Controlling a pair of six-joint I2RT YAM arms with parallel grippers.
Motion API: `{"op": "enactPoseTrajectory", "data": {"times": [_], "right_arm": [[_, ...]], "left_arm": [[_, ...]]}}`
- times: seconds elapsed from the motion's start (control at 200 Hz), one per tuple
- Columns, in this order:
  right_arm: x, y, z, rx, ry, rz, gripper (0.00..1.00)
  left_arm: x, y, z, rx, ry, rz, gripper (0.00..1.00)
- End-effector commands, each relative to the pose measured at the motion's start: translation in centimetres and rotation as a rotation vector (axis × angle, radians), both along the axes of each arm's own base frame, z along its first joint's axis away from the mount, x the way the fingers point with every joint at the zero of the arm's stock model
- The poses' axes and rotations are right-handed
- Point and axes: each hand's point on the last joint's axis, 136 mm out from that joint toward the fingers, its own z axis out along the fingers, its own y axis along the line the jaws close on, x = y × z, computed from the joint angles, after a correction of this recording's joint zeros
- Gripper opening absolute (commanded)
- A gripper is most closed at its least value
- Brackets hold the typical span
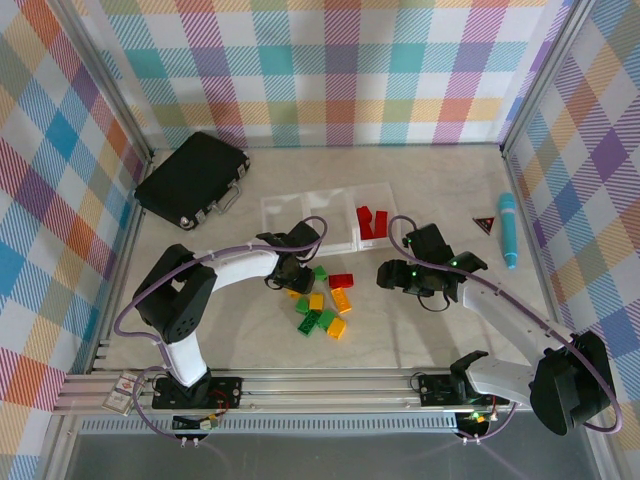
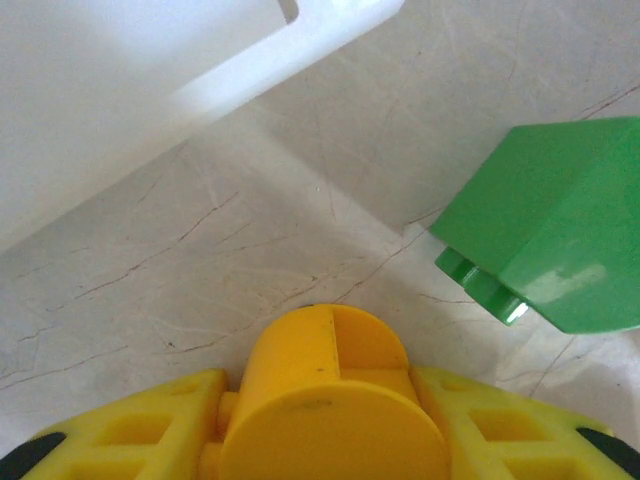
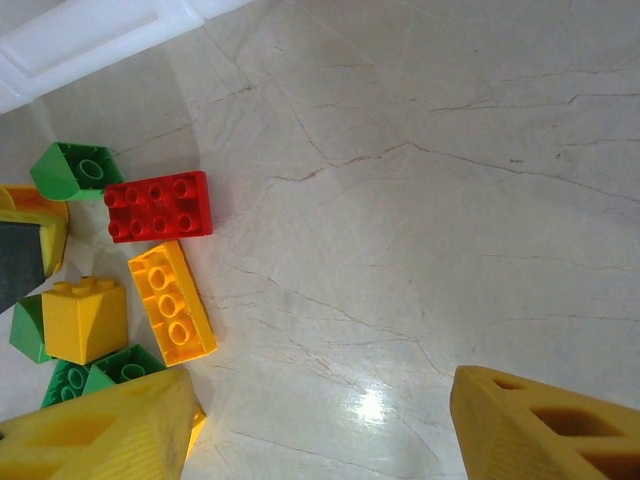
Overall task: Sort the legos into containers by color
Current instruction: Pick up the lego from the center of the table, then place the lego in the container.
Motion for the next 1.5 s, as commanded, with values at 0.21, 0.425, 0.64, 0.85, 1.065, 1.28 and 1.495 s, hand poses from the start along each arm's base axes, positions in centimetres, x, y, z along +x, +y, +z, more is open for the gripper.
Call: {"op": "enactPoseTrajectory", "data": {"times": [0.21,0.425,0.64,0.85,1.065,1.28,1.495], "right_arm": [[0.0,-0.6,1.3,-0.023,-0.047,0.005,0.69],[0.2,-0.9,1.7,-0.038,-0.068,0.0,0.68],[0.8,-0.6,2.2,-0.036,-0.078,0.002,0.68],[0.7,-0.6,2.7,-0.031,-0.088,0.004,0.68],[-0.5,-1.4,3.2,-0.04,-0.083,-0.003,0.69],[-2.1,-2.7,4.8,-0.031,-0.121,-0.022,0.7],[-2.7,-2.6,4.2,-0.017,-0.103,-0.018,0.7]], "left_arm": [[-0.6,0.4,4.0,-0.077,-0.046,0.033,0.36],[-0.2,1.0,11.6,-0.144,-0.186,0.052,0.36],[4.1,4.9,16.1,0.054,-0.393,0.227,0.43],[8.7,3.9,14.2,0.031,-0.344,0.289,0.42],[12.2,3.6,11.0,0.006,-0.289,0.331,0.42],[13.3,2.9,10.6,-0.046,-0.287,0.307,0.52],[12.3,2.0,12.4,-0.124,-0.295,0.249,0.73]]}}
